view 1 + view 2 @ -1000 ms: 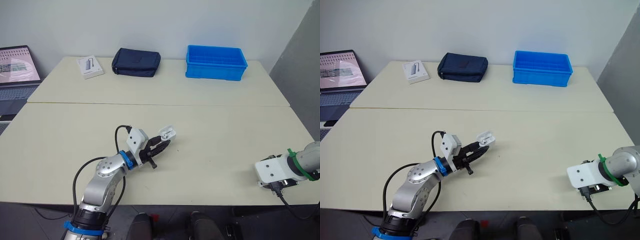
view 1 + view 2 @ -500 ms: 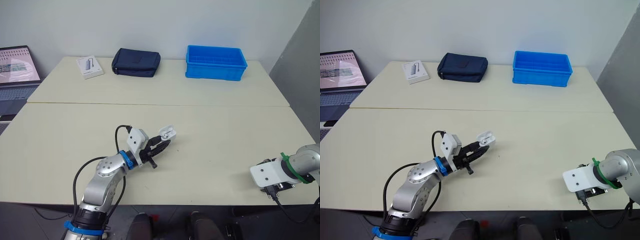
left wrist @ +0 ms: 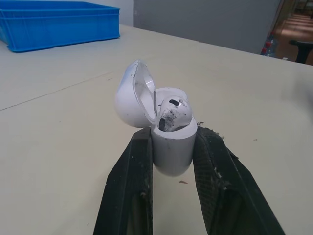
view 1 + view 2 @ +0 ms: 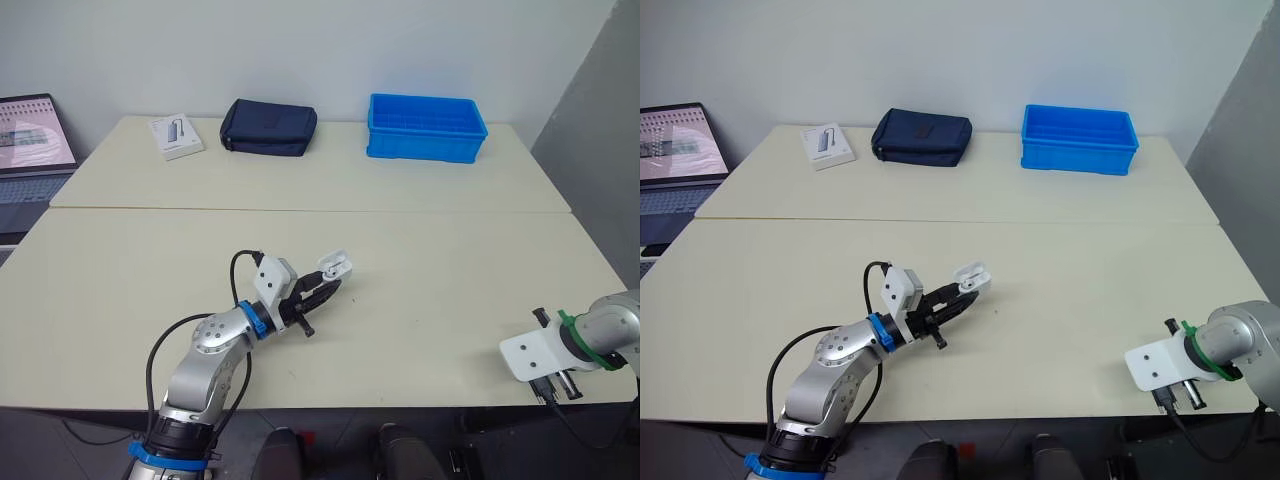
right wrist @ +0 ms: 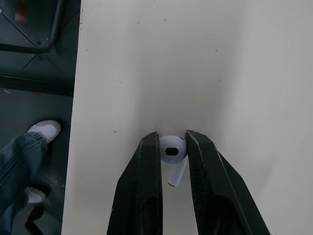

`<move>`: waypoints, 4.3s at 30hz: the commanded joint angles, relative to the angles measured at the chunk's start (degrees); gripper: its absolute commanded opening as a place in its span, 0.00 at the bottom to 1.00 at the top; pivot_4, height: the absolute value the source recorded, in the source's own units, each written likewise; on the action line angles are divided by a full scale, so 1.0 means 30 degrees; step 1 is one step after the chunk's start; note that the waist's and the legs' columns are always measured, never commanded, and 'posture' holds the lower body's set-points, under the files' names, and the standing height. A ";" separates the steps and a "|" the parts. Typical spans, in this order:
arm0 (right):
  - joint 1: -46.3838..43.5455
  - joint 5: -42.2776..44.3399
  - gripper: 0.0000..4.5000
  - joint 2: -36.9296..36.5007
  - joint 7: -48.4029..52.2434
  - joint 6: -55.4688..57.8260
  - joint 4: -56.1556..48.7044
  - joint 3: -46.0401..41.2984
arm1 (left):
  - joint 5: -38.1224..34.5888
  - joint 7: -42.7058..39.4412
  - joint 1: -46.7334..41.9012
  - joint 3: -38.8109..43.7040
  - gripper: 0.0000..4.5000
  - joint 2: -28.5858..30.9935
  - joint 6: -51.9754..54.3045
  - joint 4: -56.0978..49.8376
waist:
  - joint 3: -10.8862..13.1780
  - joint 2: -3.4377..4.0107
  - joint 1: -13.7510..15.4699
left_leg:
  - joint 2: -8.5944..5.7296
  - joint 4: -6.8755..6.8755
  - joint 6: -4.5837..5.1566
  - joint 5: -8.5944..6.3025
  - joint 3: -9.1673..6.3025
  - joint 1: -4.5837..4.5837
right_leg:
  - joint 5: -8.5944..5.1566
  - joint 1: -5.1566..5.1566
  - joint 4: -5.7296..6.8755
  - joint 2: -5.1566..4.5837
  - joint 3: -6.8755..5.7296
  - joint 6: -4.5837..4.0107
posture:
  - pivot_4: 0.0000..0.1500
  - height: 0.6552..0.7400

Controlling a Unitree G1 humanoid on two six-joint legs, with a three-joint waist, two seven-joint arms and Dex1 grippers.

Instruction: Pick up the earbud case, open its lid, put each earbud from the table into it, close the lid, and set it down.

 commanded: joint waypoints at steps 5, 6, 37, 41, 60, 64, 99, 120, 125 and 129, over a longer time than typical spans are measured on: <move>-0.3484 0.3343 0.08 0.3049 -0.0484 0.2506 -0.1208 -0.1200 | -0.0360 0.0026 -0.0542 0.0038 0.17 -0.0137 -0.0216 -0.0644 | 0.0017 -0.0022 -0.0302 | -0.0006 -0.0021 0.0001 -0.0001 0.0126 0.0056 | 0.0023 -0.0022 0.0019 0.0015 0.0160 0.0040 | 1.00 0.95; -0.4355 0.4510 0.08 0.4281 -0.0940 0.3818 -0.1666 -0.1444 | -0.0359 0.0015 -0.0604 0.0043 0.17 -0.0154 -0.0251 -0.0592 | 0.0021 -0.0028 -0.0392 | -0.0004 -0.0020 0.0000 -0.0002 0.0134 0.0058 | 0.0064 -0.0021 0.0020 0.0018 0.0171 0.0110 | 1.00 0.95; -0.6274 0.6882 0.08 1.9114 -1.3158 0.2164 0.1346 0.0071 | -0.0333 -0.0662 -0.2574 0.0201 0.17 -0.0224 -0.0811 0.0597 | 0.0027 -0.0048 -0.0405 | 0.0014 -0.0066 0.0004 -0.0009 0.0228 0.0031 | 0.0079 -0.0082 0.0002 0.0046 0.0260 0.0132 | 1.00 0.95; -0.6074 0.6318 0.08 1.8852 -1.3230 0.1503 0.1908 0.0202 | -0.0342 -0.0661 -0.2605 0.0225 0.17 -0.0207 -0.0812 0.0581 | 0.0027 -0.0047 -0.0405 | 0.0015 -0.0068 0.0004 -0.0009 0.0229 0.0032 | 0.0079 -0.0082 -0.0001 0.0046 0.0259 0.0132 | 1.00 0.95; -0.5760 0.6774 0.46 1.8188 -1.2575 0.2394 0.0938 0.0753 | -0.0326 -0.0692 -0.2589 0.0234 0.17 -0.0281 -0.0895 0.0520 | 0.0028 -0.0047 -0.0402 | 0.0019 -0.0087 0.0005 -0.0009 0.0241 0.0030 | 0.0078 -0.0098 -0.0008 0.0046 0.0266 0.0130 | 1.00 0.95; -0.5677 0.7399 0.56 1.8113 -1.2743 0.3302 -0.0041 0.0127 | -0.0313 -0.0763 -0.2630 0.0226 0.17 -0.0271 -0.0879 0.0622 | 0.0028 -0.0047 -0.0403 | 0.0019 -0.0086 0.0004 -0.0009 0.0249 0.0029 | 0.0077 -0.0098 -0.0011 0.0045 0.0271 0.0131 | 1.00 0.95; -0.3002 1.0216 1.00 1.3620 -1.1661 1.1663 -0.6457 0.1993 | -0.0277 -0.0492 -0.2426 0.1950 0.17 0.0937 -0.1058 0.1749 | 0.0035 -0.0061 -0.0439 | 0.0020 -0.0251 0.0004 -0.0010 0.0280 0.0029 | 0.0065 -0.0149 -0.0107 0.0043 0.0291 0.0126 | 1.00 0.95; -0.3150 0.5172 0.79 1.9088 -1.5798 0.9960 0.0670 0.6982 | -0.0338 -0.0565 -0.2214 0.1745 0.17 0.1163 -0.0736 0.1266 | 0.0017 -0.0093 -0.0442 | 0.0028 -0.0272 0.0003 -0.0009 0.0294 0.0023 | 0.0066 -0.0171 -0.0111 0.0039 0.0286 0.0126 | 1.00 0.95; -0.3224 0.4876 0.40 1.9033 -1.5512 0.9897 0.0843 0.7135 | -0.0337 -0.0560 -0.2123 0.1735 0.17 0.1128 -0.0707 0.1157 | 0.0015 -0.0096 -0.0440 | 0.0028 -0.0276 0.0003 -0.0009 0.0293 0.0025 | 0.0066 -0.0169 -0.0111 0.0041 0.0286 0.0125 | 1.00 0.95; -0.3640 0.4883 0.08 1.8974 -1.5163 0.9901 0.1020 0.7026 | -0.0308 -0.0554 -0.2072 0.1708 0.17 0.1104 -0.0737 0.1123 | 0.0014 -0.0096 -0.0440 | 0.0028 -0.0276 0.0004 -0.0008 0.0291 0.0032 | 0.0066 -0.0167 -0.0103 0.0041 0.0285 0.0124 | 1.00 0.95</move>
